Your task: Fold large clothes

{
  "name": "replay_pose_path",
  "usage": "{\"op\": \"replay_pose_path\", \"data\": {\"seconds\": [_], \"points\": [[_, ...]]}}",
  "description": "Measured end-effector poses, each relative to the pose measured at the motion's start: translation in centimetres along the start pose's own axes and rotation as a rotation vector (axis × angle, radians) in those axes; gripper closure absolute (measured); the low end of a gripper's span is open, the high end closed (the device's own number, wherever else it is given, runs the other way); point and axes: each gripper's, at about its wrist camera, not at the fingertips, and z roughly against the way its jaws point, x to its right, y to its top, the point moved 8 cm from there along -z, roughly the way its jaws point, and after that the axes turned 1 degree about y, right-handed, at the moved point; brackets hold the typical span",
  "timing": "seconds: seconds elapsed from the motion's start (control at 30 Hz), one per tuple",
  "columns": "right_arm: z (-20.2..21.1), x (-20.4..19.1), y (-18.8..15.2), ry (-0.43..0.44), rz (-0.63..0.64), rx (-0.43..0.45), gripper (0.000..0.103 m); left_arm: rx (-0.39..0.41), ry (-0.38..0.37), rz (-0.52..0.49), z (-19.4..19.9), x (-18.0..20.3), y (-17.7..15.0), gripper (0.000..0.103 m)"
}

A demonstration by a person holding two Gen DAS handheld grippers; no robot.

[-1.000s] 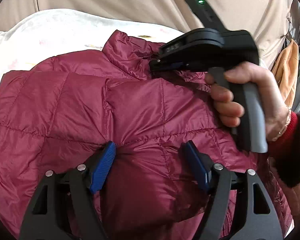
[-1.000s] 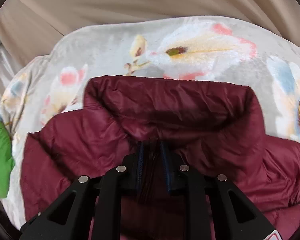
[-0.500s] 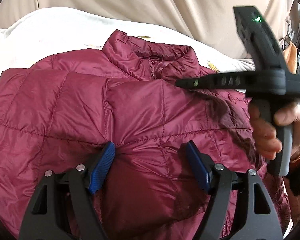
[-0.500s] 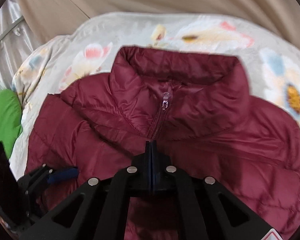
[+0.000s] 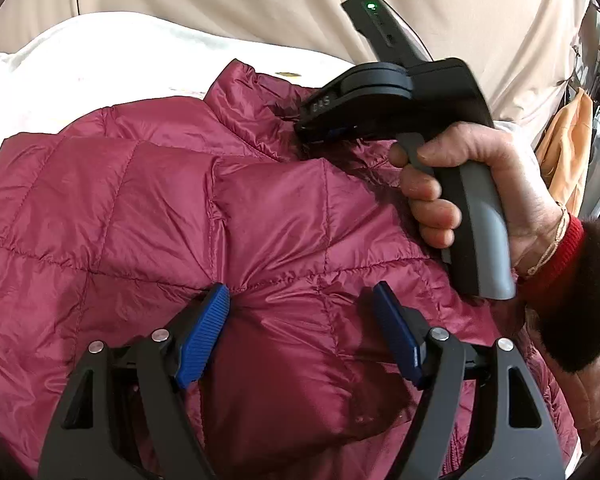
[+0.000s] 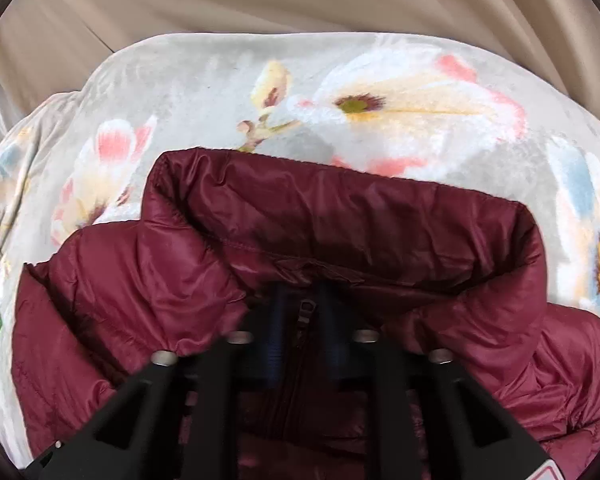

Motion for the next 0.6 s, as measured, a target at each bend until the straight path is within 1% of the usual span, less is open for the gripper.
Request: {"op": "replay_pose_path", "data": {"seconds": [0.07, 0.13, 0.27, 0.33, 0.37, 0.43, 0.5, 0.53, 0.6], "points": [[1.5, -0.2, -0.5, 0.026, 0.013, 0.03, 0.095, 0.001, -0.004, 0.003, 0.0, -0.2, 0.1, 0.031], [3.2, -0.3, -1.6, 0.062, 0.022, 0.032, 0.095, 0.002, -0.004, 0.005, 0.0, -0.3, 0.1, 0.031], [5.1, -0.8, -5.9, 0.118, 0.059, -0.019, 0.096, 0.001, -0.002, 0.003, 0.0, -0.5, 0.1, 0.031], [5.8, -0.8, -7.0, 0.104, 0.083, -0.002, 0.096, 0.001, -0.001, 0.002, 0.0, -0.5, 0.1, 0.031], [6.4, -0.8, -6.9, 0.094, 0.089, 0.024, 0.094, 0.001, 0.001, 0.002, 0.0, -0.4, 0.1, 0.031], [7.3, -0.6, -5.7, 0.112, 0.057, 0.067, 0.094, 0.0, 0.004, 0.001, 0.0, -0.4, 0.1, 0.031], [7.2, -0.5, -4.5, 0.113, 0.036, 0.084, 0.094, 0.001, 0.002, 0.003, -0.1, -0.4, 0.0, 0.031], [6.7, -0.6, -3.9, 0.106, 0.033, 0.082, 0.094, 0.001, 0.002, 0.004, -0.1, -0.4, 0.0, 0.031], [4.3, -0.8, -3.5, 0.083, 0.037, 0.027, 0.095, 0.001, 0.002, 0.002, -0.2, -0.4, 0.0, 0.031]]}}
